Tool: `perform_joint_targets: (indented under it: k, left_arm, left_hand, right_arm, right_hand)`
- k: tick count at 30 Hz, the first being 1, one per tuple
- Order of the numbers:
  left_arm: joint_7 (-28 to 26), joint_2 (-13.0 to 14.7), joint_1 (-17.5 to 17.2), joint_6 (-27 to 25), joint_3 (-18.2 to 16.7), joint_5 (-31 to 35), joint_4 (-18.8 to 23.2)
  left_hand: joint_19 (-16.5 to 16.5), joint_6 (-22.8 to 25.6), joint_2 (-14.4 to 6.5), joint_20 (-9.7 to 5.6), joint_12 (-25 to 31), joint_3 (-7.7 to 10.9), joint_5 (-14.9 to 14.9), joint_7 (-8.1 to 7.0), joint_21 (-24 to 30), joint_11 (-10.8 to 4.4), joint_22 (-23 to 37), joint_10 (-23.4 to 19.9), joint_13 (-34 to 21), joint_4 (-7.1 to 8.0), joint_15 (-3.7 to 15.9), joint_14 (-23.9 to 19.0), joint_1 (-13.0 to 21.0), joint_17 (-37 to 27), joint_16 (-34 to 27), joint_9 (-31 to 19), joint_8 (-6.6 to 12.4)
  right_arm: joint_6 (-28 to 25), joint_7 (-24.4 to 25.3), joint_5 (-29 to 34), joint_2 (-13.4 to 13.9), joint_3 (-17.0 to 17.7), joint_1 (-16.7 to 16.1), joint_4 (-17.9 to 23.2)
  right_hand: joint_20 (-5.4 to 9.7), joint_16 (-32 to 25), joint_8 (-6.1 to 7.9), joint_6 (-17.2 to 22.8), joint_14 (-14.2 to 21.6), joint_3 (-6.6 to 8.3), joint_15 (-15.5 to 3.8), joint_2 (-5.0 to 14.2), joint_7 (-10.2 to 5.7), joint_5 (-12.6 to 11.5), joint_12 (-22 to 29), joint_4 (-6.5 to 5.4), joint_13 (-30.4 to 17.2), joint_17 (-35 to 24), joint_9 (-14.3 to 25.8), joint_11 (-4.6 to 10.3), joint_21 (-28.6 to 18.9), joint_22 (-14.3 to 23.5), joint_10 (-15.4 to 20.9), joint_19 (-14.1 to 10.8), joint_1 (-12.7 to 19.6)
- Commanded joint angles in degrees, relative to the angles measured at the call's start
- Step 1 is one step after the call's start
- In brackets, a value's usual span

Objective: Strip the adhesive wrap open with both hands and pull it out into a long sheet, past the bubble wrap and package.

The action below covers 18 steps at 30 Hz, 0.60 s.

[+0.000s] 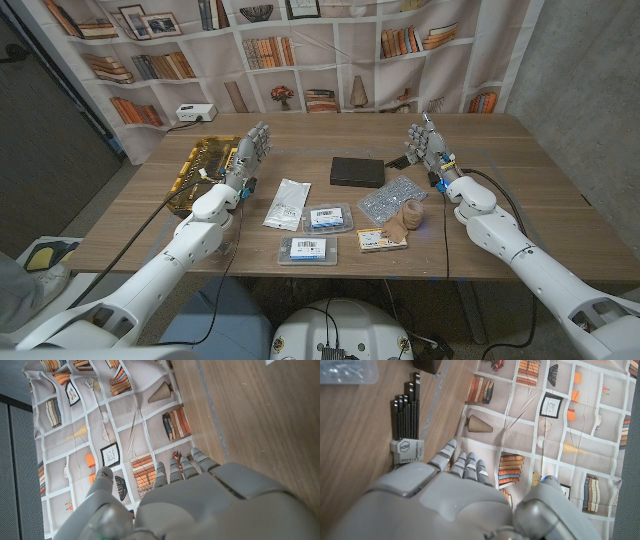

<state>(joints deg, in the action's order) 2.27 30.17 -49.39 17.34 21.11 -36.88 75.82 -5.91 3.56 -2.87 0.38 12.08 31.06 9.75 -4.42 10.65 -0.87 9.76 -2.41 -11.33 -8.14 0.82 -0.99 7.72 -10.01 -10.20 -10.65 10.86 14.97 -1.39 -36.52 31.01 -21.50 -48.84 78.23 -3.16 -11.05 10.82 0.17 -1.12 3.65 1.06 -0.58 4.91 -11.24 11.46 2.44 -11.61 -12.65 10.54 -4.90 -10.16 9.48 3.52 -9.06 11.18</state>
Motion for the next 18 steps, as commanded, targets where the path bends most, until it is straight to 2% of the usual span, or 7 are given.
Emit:
perform_joint_targets:
  k: [1, 4, 7, 10, 18]
  left_arm:
    - [0.6, 0.6, -0.6, 0.0, 0.3, 0.3, 1.1]
    - [-0.1, 0.5, -0.9, 0.1, 0.4, 0.6, 1.7]
    - [-0.8, 0.2, -1.2, 0.8, 0.4, 0.9, 2.3]
    - [-1.8, 0.3, -2.2, 0.9, 0.4, 1.4, 4.0]
    - [-2.1, 0.9, -2.8, 0.7, 0.9, 2.5, 5.3]
  left_hand:
    - [0.3, 0.1, -0.1, -0.12, 0.0, 0.24, 0.3, -0.41, 0.1, -0.09, 0.3, 0.4, -0.3, -0.04, 0.33, 0.7, 0.7, -0.1, 0.1, -0.2, 0.21]
    - [0.4, 0.2, -0.1, -0.21, 0.0, 0.24, 0.3, -0.35, 0.1, -0.17, 0.3, 0.3, -0.2, -0.04, 0.43, 0.8, 0.8, -0.1, 0.1, -0.2, 0.21]
    - [0.6, -0.8, -0.1, -0.31, -0.1, 0.23, 0.3, -1.06, 0.1, -0.08, 0.3, 0.6, -0.2, -0.07, 0.42, 1.3, 0.8, -0.1, 0.2, -0.1, -0.17]
    - [0.7, -0.7, -0.1, -0.31, 0.2, 0.20, 0.3, -0.92, 0.1, -0.44, 0.3, -0.1, -0.2, -0.09, 0.69, 1.1, 0.8, -0.1, 0.0, -0.1, -0.12]
    - [0.9, -1.1, 0.0, -0.37, 0.2, 0.16, 0.3, -0.47, 0.1, -0.29, 0.3, 0.0, -0.2, -0.13, 0.74, 1.2, 0.9, -0.1, 0.0, 0.0, -0.23]
  right_arm:
    - [-0.3, 1.7, 1.1, 1.3, 0.3, -1.9, 2.9]
    - [0.0, 1.1, 1.1, 1.7, 0.3, -2.1, 2.9]
    - [0.7, 0.3, 1.7, 2.3, 0.1, -2.3, 2.9]
    - [1.7, -0.1, 1.8, 2.3, 0.2, -2.8, 2.9]
    - [1.7, -1.2, 3.0, 4.6, 0.4, -2.8, 4.4]
  right_hand:
    - [0.34, 0.1, -0.11, -0.5, -0.8, -0.06, 0.31, -0.30, 0.19, -0.2, -0.2, 0.07, -0.2, -0.1, 0.1, -0.37, -0.2, 0.2, -0.6, 0.3, -0.1]
    - [0.51, 0.2, -0.07, -0.5, -1.3, -0.06, 0.36, -0.31, 0.21, -0.2, -0.3, 0.14, -0.2, 0.0, 0.1, -0.39, -0.2, 0.2, -0.8, 0.4, 0.0]
    - [0.86, 0.4, -0.09, -0.6, -2.1, -0.06, 0.12, -0.32, 0.23, -0.2, -0.4, 0.26, -0.1, 0.1, 0.1, -0.25, -0.1, 0.2, -1.4, 0.9, 0.1]
    - [0.99, 0.5, -0.20, -1.1, -2.8, -0.08, -0.01, -0.32, 0.10, -0.2, -0.6, 0.35, 0.0, 0.2, 0.1, 0.30, 0.0, 0.2, -2.0, 1.6, 0.2]
    - [1.13, 0.6, -0.40, -2.1, -3.9, -0.08, 0.18, -0.26, 0.07, -0.3, -0.8, 0.50, 0.1, 0.3, 0.1, 0.17, 0.1, 0.2, -3.0, 2.6, 0.3]
